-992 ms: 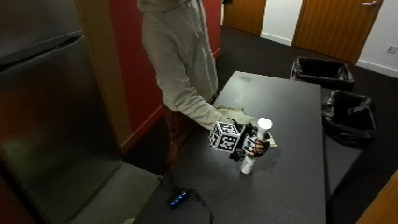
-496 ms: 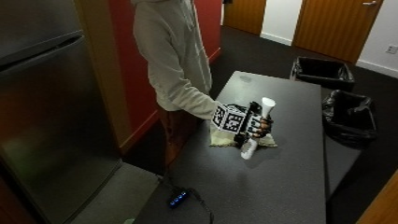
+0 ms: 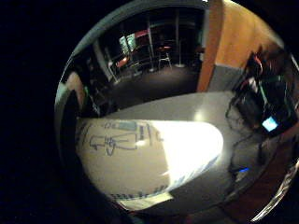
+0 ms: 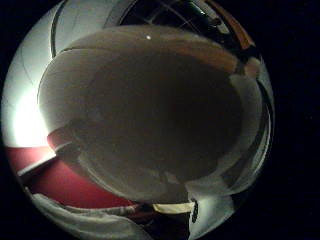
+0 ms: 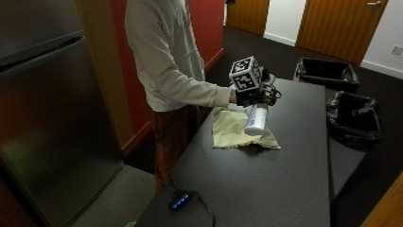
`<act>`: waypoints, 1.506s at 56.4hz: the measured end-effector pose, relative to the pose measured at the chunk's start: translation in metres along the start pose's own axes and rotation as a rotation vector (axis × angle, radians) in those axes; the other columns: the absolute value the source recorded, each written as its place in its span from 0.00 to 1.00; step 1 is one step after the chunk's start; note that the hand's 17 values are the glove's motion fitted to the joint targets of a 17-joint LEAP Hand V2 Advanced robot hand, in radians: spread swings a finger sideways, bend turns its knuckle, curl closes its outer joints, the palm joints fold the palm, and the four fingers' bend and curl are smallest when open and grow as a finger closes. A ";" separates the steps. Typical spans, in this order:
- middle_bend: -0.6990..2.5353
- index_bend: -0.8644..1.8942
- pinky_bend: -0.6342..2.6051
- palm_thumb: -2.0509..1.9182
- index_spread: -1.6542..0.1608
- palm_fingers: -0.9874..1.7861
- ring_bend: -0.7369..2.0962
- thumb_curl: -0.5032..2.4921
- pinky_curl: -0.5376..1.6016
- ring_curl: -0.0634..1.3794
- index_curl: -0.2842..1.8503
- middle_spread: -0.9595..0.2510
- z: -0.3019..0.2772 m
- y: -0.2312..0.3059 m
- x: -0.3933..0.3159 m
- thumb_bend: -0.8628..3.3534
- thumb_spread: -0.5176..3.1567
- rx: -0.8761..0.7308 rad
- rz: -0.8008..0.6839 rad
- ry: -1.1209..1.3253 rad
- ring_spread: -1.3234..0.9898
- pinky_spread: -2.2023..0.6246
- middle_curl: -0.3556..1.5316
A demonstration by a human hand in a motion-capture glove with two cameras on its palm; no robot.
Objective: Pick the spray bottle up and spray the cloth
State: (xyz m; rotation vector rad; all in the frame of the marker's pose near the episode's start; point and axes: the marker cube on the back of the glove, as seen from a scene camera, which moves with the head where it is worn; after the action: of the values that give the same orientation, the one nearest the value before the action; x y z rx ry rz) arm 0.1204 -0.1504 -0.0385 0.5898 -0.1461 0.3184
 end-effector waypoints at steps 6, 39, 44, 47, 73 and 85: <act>0.35 0.38 0.29 0.77 0.78 0.81 0.44 0.42 0.43 0.37 0.38 0.64 -0.010 -0.005 -0.016 0.20 0.19 -0.042 -0.222 0.213 0.47 0.68 0.46; 0.35 0.38 0.29 0.78 0.77 0.80 0.43 0.42 0.43 0.37 0.39 0.64 -0.004 0.027 -0.077 0.20 0.19 -0.039 -0.805 0.657 0.46 0.68 0.46; 0.34 0.38 0.28 0.78 0.77 0.80 0.43 0.42 0.43 0.37 0.39 0.64 0.004 0.035 -0.077 0.20 0.19 -0.058 -0.827 0.667 0.46 0.68 0.46; 0.34 0.38 0.28 0.78 0.77 0.80 0.43 0.42 0.43 0.37 0.39 0.64 0.010 0.040 -0.086 0.20 0.19 -0.050 -0.750 0.624 0.46 0.68 0.46; 0.34 0.38 0.28 0.78 0.77 0.80 0.43 0.42 0.43 0.37 0.38 0.64 0.000 0.033 -0.102 0.20 0.19 -0.013 -0.725 0.612 0.46 0.68 0.46; 0.34 0.38 0.28 0.78 0.77 0.80 0.43 0.42 0.43 0.37 0.38 0.64 0.011 0.043 -0.094 0.20 0.19 -0.054 -0.799 0.636 0.46 0.68 0.46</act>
State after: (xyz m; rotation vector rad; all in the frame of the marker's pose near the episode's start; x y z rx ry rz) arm 0.0166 -0.1466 -0.0278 0.4284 0.6813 -0.2840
